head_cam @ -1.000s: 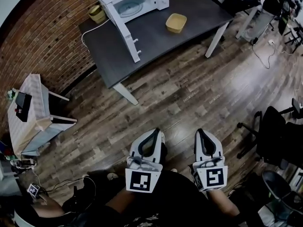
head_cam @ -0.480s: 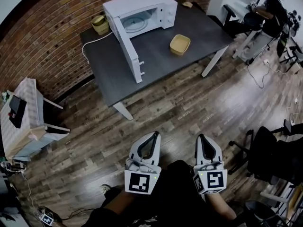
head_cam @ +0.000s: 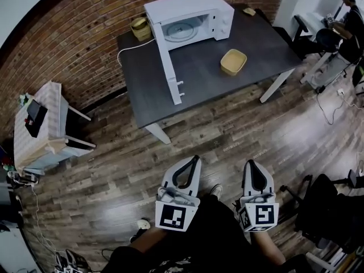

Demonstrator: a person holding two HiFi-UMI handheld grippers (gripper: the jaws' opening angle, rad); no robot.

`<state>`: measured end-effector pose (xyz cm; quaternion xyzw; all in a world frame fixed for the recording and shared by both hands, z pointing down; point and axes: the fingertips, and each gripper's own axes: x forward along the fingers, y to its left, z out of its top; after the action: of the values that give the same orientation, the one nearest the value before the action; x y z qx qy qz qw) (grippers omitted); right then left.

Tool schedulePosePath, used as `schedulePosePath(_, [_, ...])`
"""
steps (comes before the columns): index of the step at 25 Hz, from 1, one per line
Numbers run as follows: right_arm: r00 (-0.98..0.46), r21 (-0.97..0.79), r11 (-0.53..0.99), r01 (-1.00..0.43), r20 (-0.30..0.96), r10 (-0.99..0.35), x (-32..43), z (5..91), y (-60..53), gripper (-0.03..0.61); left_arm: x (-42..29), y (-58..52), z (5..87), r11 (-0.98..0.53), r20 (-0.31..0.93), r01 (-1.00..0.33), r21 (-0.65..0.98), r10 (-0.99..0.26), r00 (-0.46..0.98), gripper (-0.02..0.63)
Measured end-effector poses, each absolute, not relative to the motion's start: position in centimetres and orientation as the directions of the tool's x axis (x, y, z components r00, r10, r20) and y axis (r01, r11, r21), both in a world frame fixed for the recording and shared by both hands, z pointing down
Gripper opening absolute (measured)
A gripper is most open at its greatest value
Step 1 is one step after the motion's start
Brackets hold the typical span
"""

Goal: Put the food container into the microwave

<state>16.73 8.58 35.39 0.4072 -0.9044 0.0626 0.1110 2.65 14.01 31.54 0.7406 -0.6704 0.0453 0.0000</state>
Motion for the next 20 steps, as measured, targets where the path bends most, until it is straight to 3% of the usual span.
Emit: schedulePosePath(20, [-0.650,-0.030,0.660,-0.750,0.219,-0.728,26.1,35.7,2.4,0.064,11.4,8.3,31.8,-0.070,0.080,-0.997,-0.040,-0.995,0.066,-0.001])
